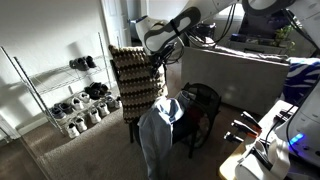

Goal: Move the jeans to the chair on the right

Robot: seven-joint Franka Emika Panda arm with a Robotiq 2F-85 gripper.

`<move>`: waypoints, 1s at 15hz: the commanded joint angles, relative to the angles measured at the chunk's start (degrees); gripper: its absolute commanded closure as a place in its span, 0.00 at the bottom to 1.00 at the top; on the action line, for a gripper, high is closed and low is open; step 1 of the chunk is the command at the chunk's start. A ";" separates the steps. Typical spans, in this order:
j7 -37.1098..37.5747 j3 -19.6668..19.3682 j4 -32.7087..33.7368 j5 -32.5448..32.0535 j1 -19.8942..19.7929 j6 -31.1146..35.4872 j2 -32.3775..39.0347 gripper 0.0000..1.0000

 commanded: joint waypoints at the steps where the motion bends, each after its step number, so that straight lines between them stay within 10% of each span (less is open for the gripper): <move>1: -1.78 -1.49 9.71 3.25 1.06 -7.50 6.56 0.00; 15: -6.40 -1.92 21.98 3.70 -0.82 -1.97 18.43 0.00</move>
